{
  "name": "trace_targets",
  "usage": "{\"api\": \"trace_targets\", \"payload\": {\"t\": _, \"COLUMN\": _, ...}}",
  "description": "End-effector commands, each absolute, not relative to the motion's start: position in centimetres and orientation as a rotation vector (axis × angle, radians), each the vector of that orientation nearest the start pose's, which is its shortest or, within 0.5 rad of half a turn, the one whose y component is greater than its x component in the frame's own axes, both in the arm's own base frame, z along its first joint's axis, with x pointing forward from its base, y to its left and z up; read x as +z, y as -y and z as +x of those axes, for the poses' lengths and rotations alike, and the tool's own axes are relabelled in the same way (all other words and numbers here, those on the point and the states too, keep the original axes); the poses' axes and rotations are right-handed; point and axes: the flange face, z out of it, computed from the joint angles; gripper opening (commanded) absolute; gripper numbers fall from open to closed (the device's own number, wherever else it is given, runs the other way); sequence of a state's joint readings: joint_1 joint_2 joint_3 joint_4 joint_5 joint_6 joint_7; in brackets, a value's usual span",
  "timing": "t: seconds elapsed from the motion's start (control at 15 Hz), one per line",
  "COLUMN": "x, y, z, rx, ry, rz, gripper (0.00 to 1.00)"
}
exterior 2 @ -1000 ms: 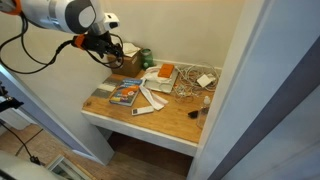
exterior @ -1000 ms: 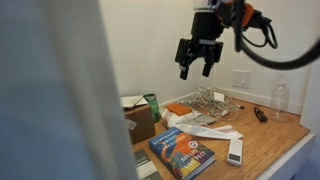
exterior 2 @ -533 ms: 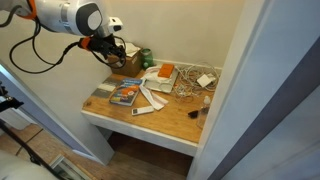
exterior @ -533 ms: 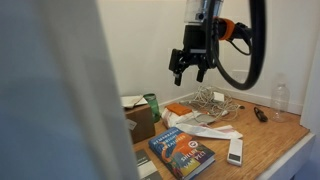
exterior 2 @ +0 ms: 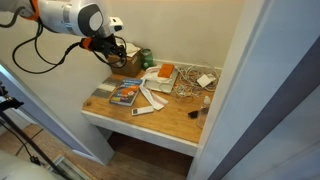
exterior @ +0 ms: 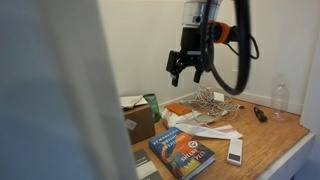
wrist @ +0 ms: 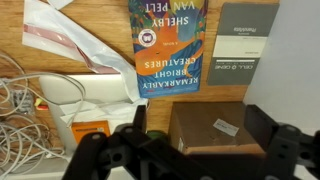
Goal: Slide the book forward on the surface
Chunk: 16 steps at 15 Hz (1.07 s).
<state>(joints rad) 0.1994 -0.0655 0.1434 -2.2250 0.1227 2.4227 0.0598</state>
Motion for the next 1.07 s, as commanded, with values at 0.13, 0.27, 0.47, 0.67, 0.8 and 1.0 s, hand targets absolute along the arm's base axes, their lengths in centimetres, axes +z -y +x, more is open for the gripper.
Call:
{"api": "trace_targets", "payload": {"t": 0.13, "x": 38.6, "y": -22.2, "z": 56.5, "rx": -0.412, "ry": 0.274, "rz": -2.952, "gripper": 1.00}}
{"api": "trace_targets", "payload": {"t": 0.27, "x": 36.3, "y": -22.9, "z": 58.6, "rx": -0.421, "ry": 0.245, "rz": -2.965, "gripper": 1.00}}
{"api": "trace_targets", "payload": {"t": 0.47, "x": 33.0, "y": -24.2, "z": 61.0, "rx": -0.443, "ry": 0.216, "rz": -3.002, "gripper": 1.00}}
{"api": "trace_targets", "payload": {"t": 0.67, "x": 30.1, "y": -25.8, "z": 62.9, "rx": -0.483, "ry": 0.191, "rz": -3.036, "gripper": 1.00}}
{"api": "trace_targets", "payload": {"t": 0.8, "x": 28.4, "y": -26.8, "z": 63.9, "rx": -0.511, "ry": 0.170, "rz": -3.058, "gripper": 1.00}}
{"api": "trace_targets", "payload": {"t": 1.0, "x": 26.3, "y": -28.0, "z": 65.2, "rx": -0.554, "ry": 0.138, "rz": -3.080, "gripper": 1.00}}
